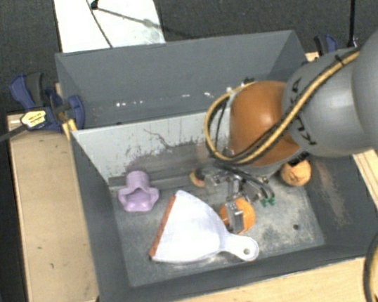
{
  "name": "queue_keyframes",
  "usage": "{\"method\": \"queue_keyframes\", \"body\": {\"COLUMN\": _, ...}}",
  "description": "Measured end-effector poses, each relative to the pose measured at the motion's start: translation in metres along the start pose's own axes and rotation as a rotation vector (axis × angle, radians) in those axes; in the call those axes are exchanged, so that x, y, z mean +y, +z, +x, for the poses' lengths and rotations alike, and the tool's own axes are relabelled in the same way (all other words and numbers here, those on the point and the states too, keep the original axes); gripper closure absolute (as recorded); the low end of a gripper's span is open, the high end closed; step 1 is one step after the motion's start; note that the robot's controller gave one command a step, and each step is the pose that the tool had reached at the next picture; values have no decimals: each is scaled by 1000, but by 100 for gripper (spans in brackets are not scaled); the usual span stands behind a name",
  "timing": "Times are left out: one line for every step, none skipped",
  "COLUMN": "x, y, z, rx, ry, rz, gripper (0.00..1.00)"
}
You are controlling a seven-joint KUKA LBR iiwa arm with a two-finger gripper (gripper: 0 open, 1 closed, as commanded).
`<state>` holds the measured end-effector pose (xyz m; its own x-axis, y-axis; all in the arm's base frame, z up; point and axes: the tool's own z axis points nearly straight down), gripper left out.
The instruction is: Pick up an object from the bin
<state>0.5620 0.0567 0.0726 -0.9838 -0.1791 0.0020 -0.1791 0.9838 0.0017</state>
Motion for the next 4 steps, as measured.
{"method": "queue_keyframes", "body": {"x": -27, "y": -25, "z": 14, "rx": -6, "ry": 132, "rz": 1, "gripper": 100}}
{"method": "queue_keyframes", "body": {"x": -27, "y": -25, "z": 14, "rx": -6, "ry": 132, "rz": 1, "gripper": 100}}
{"method": "queue_keyframes", "body": {"x": -29, "y": -67, "z": 10, "rx": 3, "ry": 119, "rz": 1, "gripper": 100}}
{"method": "queue_keyframes", "body": {"x": -29, "y": -130, "z": -1, "rx": -2, "ry": 141, "rz": 1, "gripper": 100}}
